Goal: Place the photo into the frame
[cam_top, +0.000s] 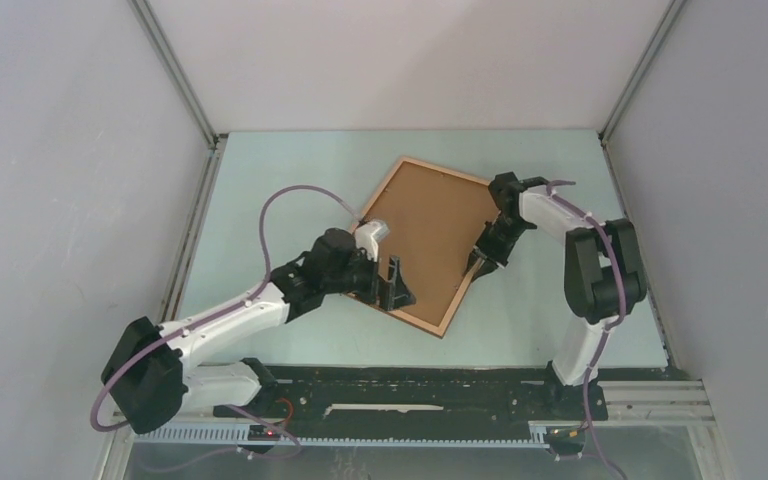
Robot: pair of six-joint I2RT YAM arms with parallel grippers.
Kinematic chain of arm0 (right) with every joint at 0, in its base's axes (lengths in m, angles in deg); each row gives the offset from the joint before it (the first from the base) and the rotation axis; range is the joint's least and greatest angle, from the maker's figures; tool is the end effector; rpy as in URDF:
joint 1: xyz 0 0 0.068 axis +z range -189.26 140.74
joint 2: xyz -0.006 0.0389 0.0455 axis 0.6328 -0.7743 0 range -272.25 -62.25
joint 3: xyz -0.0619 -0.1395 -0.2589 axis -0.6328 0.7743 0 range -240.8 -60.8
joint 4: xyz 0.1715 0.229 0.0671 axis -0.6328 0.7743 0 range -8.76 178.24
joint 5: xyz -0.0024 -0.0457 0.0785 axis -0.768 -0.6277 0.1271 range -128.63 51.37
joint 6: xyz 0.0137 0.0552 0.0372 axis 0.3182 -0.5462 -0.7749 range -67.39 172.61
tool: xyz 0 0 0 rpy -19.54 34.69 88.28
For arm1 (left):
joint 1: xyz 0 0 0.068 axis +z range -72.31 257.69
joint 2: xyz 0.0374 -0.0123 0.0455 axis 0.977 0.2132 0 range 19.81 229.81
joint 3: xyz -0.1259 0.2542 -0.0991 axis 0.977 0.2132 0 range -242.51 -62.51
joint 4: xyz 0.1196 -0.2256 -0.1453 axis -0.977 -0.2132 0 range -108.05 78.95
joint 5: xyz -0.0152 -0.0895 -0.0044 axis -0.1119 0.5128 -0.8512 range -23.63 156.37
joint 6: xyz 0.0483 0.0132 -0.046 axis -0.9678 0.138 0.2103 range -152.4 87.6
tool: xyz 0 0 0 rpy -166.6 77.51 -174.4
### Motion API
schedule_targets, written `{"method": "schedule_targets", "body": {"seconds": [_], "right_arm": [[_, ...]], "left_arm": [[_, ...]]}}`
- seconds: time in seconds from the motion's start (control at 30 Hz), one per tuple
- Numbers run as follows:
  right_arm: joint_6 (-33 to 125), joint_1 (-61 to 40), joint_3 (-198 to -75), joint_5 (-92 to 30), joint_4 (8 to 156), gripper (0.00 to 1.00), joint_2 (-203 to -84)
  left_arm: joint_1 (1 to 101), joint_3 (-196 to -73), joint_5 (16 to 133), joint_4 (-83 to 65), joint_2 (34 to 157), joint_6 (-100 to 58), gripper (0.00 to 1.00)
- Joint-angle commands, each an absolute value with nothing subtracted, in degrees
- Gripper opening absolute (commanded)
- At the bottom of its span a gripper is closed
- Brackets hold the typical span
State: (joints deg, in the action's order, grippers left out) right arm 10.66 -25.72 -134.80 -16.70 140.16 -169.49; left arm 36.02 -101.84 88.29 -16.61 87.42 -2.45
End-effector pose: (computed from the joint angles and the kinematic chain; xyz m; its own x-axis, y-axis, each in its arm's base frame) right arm 0.3536 0.1061 0.1655 -0.8586 0.4312 0.2774 0.4982 0.8295 0.2525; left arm 0.2003 -0.2057 0.2350 -0.7841 0.0778 -0.6158 0.5273 0.6068 -0.5948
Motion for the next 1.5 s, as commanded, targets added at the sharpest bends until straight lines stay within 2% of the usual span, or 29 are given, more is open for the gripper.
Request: {"method": "schedule_targets", "body": {"seconds": [0.0,0.23,0.47,0.67,0.83,0.97,1.13,1.2,1.33,1.47], "right_arm": [[4.4,-25.3,-138.0,-15.8,144.3,0.0,-162.0],[2.6,-24.9,-138.4,-14.7,144.9,0.0,-163.0],[0.3,-25.1,-139.0,-16.7,145.8,0.0,-162.4],[-0.5,-25.0,-139.0,-16.7,146.2,0.0,-162.8],[-0.6,-25.1,-138.9,-16.7,146.6,0.0,-162.8],[-0.5,-25.3,-139.0,-16.3,146.7,0.0,-162.9],[-0.7,-25.2,-139.0,-16.3,146.6,0.0,-162.9],[-0.7,-25.1,-139.0,-16.3,146.6,0.0,-163.0],[-0.6,-25.2,-139.0,-16.1,146.6,0.0,-163.2],[-1.1,-25.1,-138.9,-15.7,146.2,0.0,-162.9]], "left_arm": [[27.0,-109.5,74.2,-22.1,86.4,-12.2,1.0],[7.7,-116.7,43.5,-26.9,91.3,-21.8,1.0],[-4.4,-127.5,28.6,-32.5,107.4,-27.9,1.0],[-7.7,-135.9,23.5,-35.6,119.3,-29.8,1.0],[-8.8,-138.6,11.7,-39.8,127.5,-29.5,1.0],[-8.8,-139.5,2.8,-41.2,131.7,-27.8,1.0],[-8.8,-141.5,-2.2,-42.6,135.4,-27.8,0.98],[-8.8,-142.3,-3.1,-43.4,135.8,-27.7,0.91],[-8.8,-142.7,-4.6,-43.6,135.2,-28.1,0.52],[-8.8,-143.0,-4.0,-43.8,135.2,-29.0,0.27]]}}
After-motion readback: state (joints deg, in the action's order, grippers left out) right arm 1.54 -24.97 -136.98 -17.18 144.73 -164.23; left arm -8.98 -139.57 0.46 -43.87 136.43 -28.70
